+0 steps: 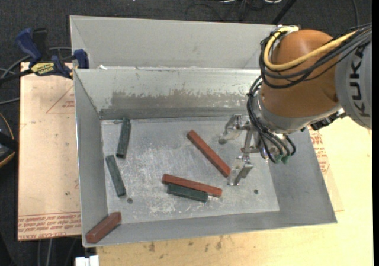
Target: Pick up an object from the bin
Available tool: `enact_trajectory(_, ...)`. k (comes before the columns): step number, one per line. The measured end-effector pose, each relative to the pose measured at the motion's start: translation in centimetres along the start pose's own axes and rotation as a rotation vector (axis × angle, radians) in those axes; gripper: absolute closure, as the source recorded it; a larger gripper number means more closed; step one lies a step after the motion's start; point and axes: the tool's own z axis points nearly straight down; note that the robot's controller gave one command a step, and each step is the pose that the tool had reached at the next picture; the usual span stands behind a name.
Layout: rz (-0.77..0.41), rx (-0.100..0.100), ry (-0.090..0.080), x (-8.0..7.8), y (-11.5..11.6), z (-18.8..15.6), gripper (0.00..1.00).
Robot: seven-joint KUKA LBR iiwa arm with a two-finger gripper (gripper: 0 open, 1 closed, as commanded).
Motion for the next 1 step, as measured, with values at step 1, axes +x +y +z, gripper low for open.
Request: enact_trajectory(1, 0.0, 0.0, 0.0, 0.0, 0.0, 0.0, 0.0)
